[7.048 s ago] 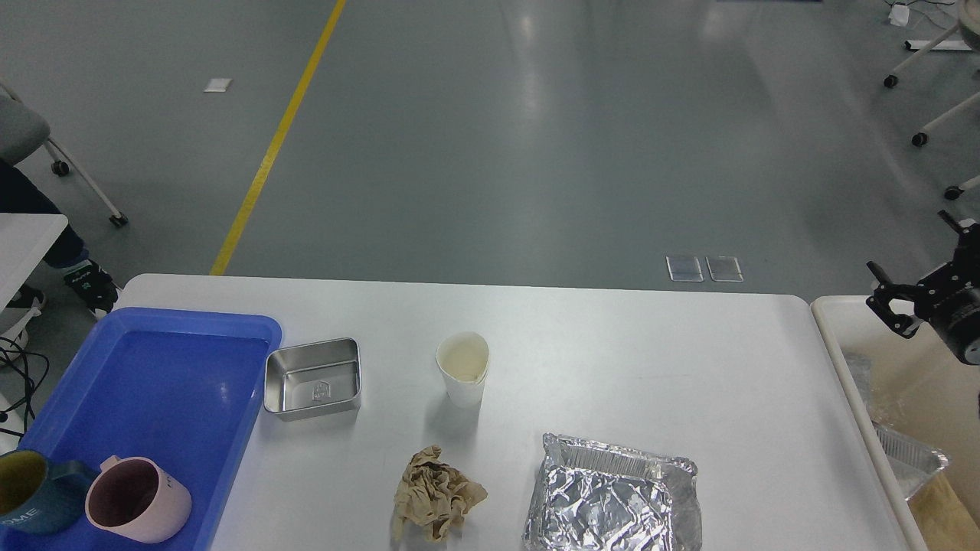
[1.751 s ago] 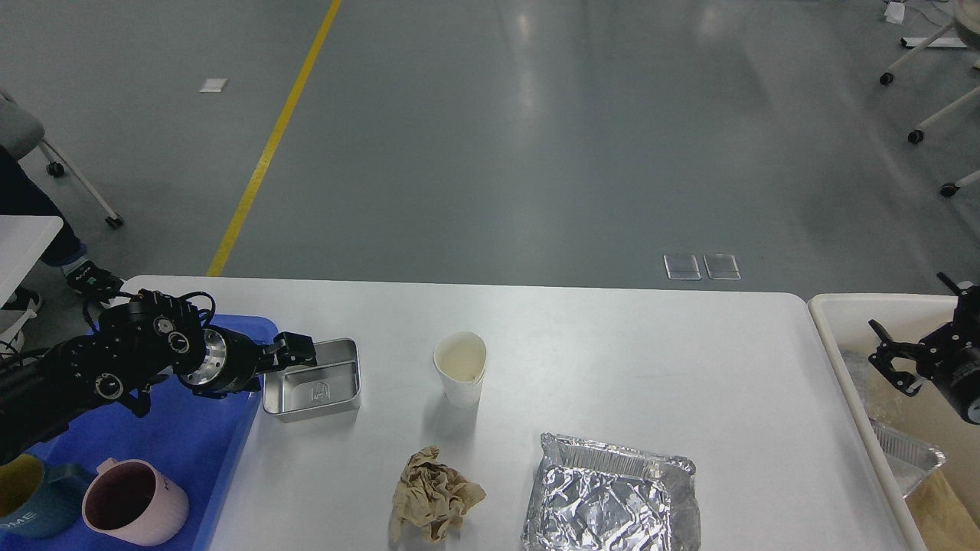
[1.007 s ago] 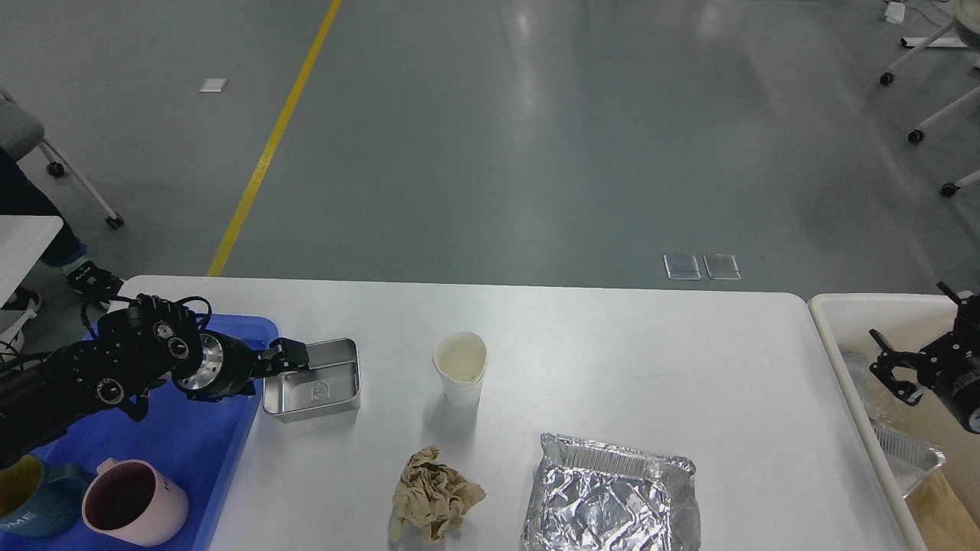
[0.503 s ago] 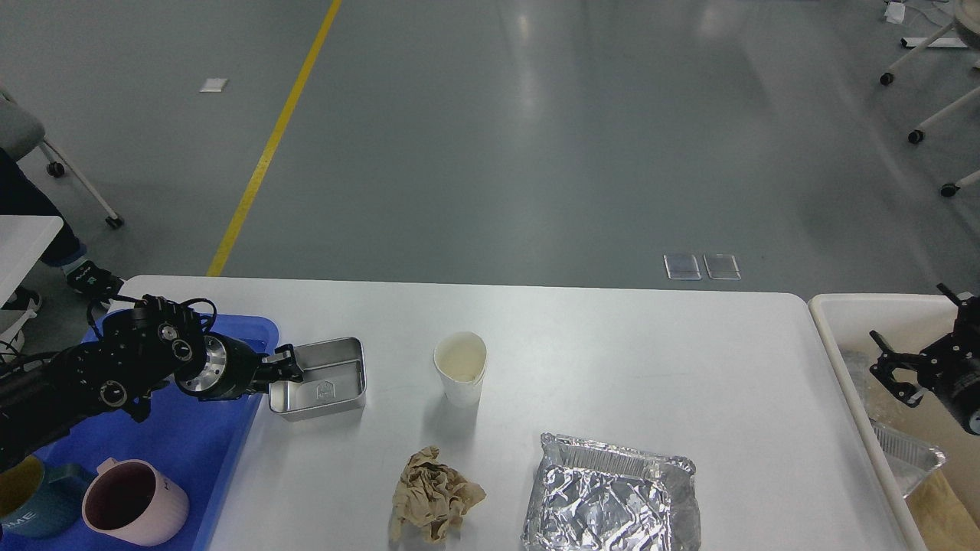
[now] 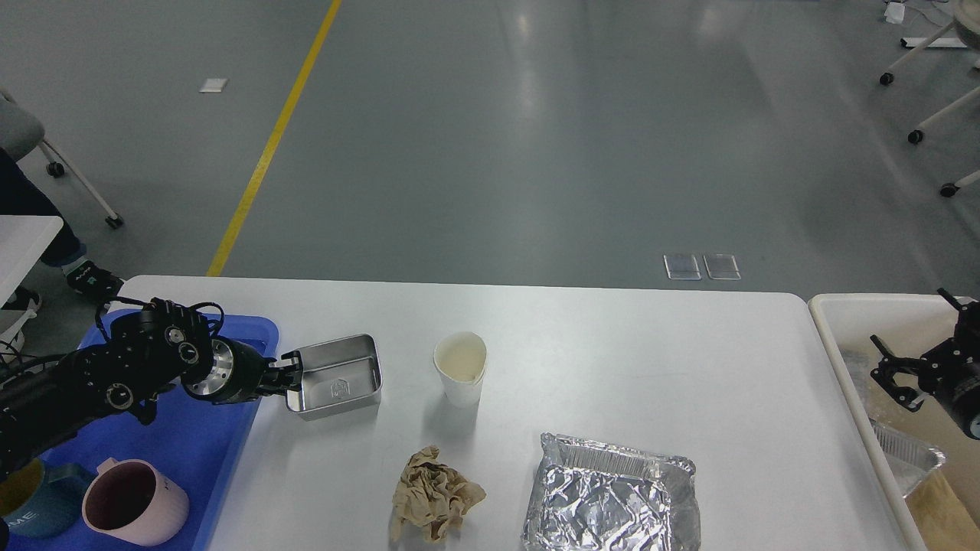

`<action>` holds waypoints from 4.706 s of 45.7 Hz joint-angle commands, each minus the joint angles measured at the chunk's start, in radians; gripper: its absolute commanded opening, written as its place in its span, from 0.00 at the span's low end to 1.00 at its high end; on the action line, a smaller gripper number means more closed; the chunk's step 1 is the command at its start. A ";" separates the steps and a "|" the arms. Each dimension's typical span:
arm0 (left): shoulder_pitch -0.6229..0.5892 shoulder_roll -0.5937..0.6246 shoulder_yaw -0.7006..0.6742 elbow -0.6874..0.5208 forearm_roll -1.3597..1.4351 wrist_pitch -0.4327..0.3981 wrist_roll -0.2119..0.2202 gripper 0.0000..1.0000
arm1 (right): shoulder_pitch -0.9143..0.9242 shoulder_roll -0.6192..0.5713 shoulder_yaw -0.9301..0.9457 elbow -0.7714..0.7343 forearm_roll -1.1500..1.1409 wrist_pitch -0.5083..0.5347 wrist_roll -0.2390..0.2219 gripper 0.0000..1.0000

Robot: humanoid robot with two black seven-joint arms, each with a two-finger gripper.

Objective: Tidy desktop
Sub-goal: 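Grasp the small metal tin with the left gripper, then lift the metal tin and carry it over the blue tray, then lower the metal tin into the blue tray and release it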

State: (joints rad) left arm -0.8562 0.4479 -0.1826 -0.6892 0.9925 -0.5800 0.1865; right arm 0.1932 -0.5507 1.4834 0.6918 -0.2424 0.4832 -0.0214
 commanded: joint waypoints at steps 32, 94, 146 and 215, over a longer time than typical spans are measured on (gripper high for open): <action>-0.049 0.179 -0.067 -0.082 -0.020 -0.049 -0.042 0.00 | -0.011 -0.002 0.009 0.000 0.002 0.000 0.000 1.00; 0.232 0.733 -0.433 -0.104 -0.198 -0.169 -0.140 0.00 | 0.000 -0.002 0.032 0.020 0.000 -0.003 -0.002 1.00; 0.215 0.353 -0.219 0.056 -0.133 0.103 -0.099 0.00 | 0.009 0.008 0.031 0.020 0.000 -0.003 -0.002 1.00; 0.186 0.772 -0.664 -0.026 -0.403 -0.380 -0.229 0.97 | 0.011 -0.060 0.034 0.037 0.000 -0.005 -0.002 1.00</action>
State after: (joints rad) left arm -0.6709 1.2192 -0.7688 -0.7242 0.6464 -0.9491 -0.0417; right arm 0.2003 -0.6061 1.5173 0.7283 -0.2415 0.4792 -0.0231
